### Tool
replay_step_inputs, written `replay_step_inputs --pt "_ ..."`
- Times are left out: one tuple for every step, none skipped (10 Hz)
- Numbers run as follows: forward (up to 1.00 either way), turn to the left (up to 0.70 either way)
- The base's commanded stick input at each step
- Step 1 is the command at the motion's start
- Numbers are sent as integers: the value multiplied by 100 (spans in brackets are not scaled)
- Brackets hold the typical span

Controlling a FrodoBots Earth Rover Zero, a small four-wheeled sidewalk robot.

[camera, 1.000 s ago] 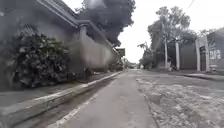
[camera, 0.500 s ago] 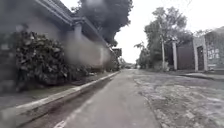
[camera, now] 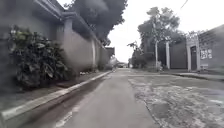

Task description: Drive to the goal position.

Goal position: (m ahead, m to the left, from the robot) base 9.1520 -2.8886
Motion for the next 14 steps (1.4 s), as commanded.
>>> replay_step_inputs --pt "70 0" --pt "70 0" --pt "70 0" --pt "70 0" --pt "70 0" --pt "70 0" --pt "70 -6" --pt "70 -31" --pt "70 -35" --pt "70 -35" --pt "70 -35" --pt "70 -35" --pt "70 -35" --pt "70 -35"
